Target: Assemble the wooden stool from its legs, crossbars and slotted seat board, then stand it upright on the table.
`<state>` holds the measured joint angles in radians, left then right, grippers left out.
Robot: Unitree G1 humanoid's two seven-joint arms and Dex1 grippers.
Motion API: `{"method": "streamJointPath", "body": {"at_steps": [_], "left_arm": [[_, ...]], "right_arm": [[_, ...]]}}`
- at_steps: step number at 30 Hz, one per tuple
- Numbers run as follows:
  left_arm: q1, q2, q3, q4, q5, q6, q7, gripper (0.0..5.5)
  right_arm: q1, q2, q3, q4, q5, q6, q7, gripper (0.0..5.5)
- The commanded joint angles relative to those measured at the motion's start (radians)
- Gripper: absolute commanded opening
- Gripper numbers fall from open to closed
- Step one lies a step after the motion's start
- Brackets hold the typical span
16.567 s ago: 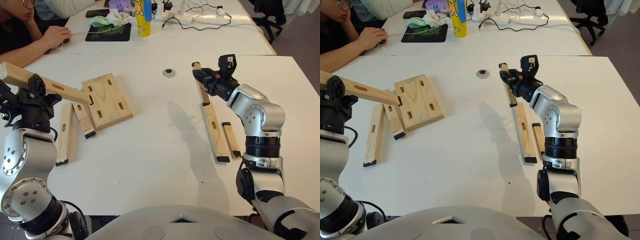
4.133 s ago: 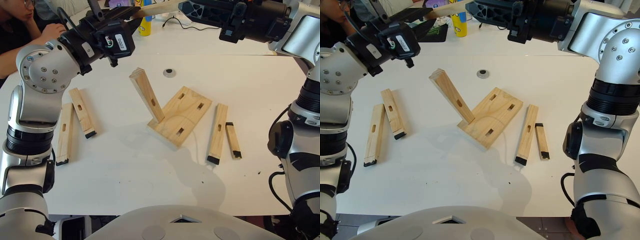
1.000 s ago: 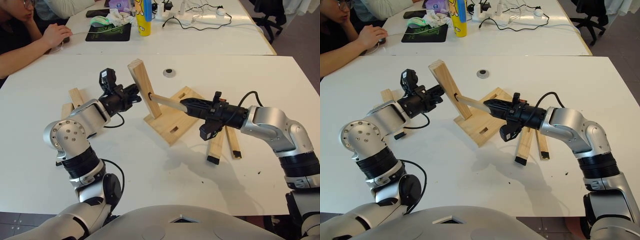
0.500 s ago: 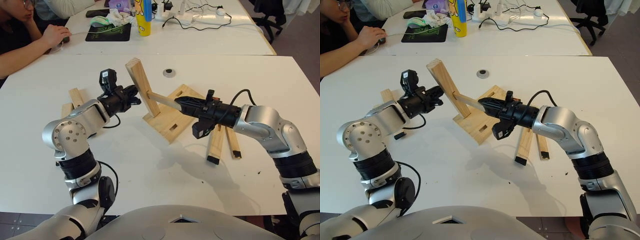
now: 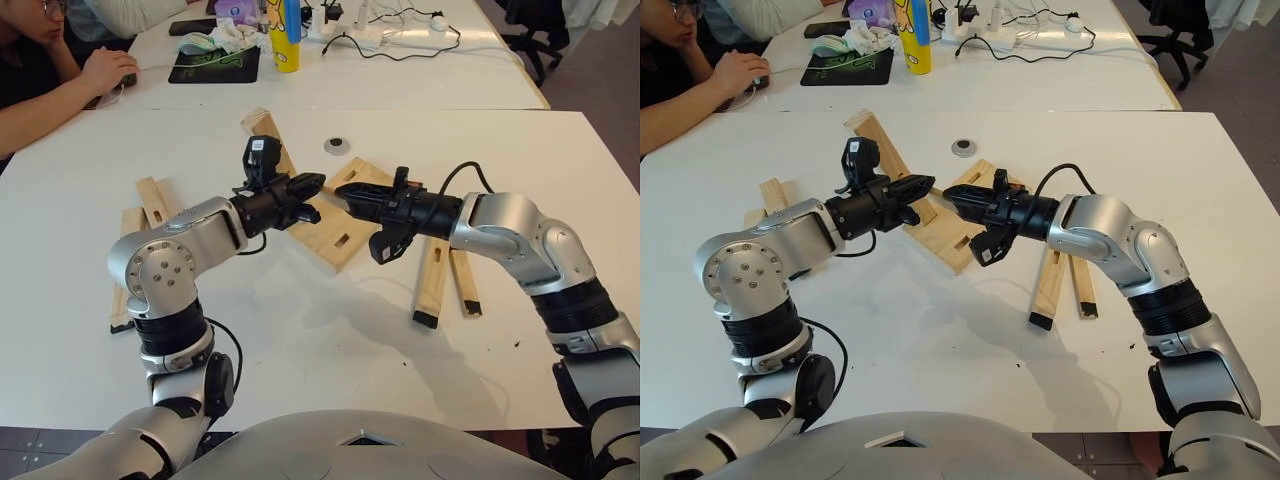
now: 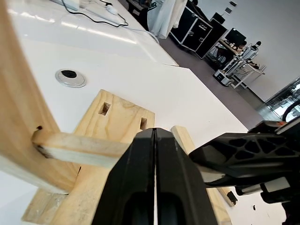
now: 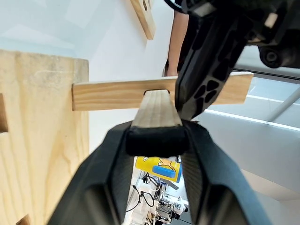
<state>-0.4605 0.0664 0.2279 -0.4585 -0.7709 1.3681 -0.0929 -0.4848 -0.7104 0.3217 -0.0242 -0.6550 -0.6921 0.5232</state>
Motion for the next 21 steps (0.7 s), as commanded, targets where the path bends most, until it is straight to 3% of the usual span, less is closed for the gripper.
{"method": "streamJointPath", "body": {"at_steps": [1,13,14,18,21], "left_arm": [[0.028,0.035,0.013,0.012,0.033,-0.023,0.01,0.0],[-0.048,-0.052,0.083,-0.115,-0.057,0.006,0.075,0.0],[-0.055,-0.053,0.089,-0.117,-0.061,0.007,0.081,0.0],[-0.063,-0.049,0.102,-0.118,-0.068,0.011,0.098,0.0],[-0.063,-0.043,0.107,-0.114,-0.07,0.007,0.107,0.0]], "right_arm": [[-0.022,-0.017,0.006,0.03,0.013,-0.007,0.018,1.32],[-0.029,-0.017,0.006,0.061,0.017,-0.005,0.014,1.32],[-0.028,-0.015,0.006,0.06,0.02,-0.004,0.014,1.68],[-0.017,-0.009,0.002,0.043,0.028,0.005,0.007,2.22],[-0.015,-0.007,-0.003,0.039,0.029,0.014,0.001,2.35]]}}
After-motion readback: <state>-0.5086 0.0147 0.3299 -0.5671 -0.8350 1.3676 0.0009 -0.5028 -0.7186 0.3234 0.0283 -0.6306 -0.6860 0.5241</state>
